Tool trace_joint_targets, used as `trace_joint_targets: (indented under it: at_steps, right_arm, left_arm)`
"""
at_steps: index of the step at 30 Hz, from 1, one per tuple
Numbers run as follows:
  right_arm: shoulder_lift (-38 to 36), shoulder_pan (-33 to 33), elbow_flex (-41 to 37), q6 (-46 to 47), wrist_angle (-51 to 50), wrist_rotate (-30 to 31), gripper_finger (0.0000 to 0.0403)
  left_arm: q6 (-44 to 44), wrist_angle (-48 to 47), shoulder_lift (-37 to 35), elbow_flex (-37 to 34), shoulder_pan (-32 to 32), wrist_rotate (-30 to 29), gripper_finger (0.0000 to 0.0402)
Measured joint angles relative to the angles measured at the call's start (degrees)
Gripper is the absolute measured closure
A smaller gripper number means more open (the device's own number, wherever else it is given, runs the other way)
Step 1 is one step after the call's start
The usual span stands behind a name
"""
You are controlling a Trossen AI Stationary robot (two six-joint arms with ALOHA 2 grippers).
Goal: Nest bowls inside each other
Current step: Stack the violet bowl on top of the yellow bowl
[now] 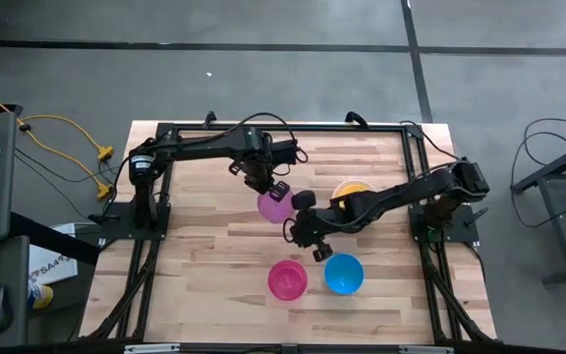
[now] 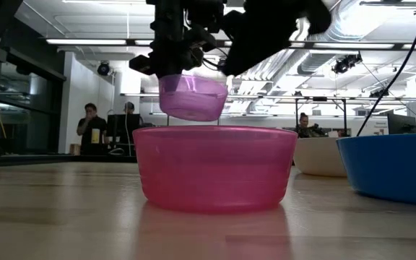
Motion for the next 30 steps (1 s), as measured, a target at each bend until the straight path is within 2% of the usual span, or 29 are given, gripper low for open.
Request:
trace_joint_targets:
  at_steps: [2, 7, 12, 30]
  right_arm:
    - [0.42, 0.32, 0.01, -1.11, -0.32, 2.14, 0.0311]
    - [0.10, 0.60, 0.02, -3.15, 1.36, 3.14, 0.0311]
    - [-0.38, 0.94, 0.07, -4.50, 1.97, 8.23, 0.0311]
    - [-0.27, 1.60, 0.05, -2.07, 2.34, 14.28, 0.0311]
  left_arm:
    - [-1.43, -0.32, 0.00, -0.04, 0.00, -0.46, 0.0401]
    - [-3.89, -0.10, 0.22, -0.04, 0.02, -0.60, 0.0401]
    - [-6.39, 0.96, 1.05, -0.06, 0.02, -0.56, 0.0401]
    - [-15.52, 2.03, 0.92, -0.02, 0.02, 1.45, 0.0401]
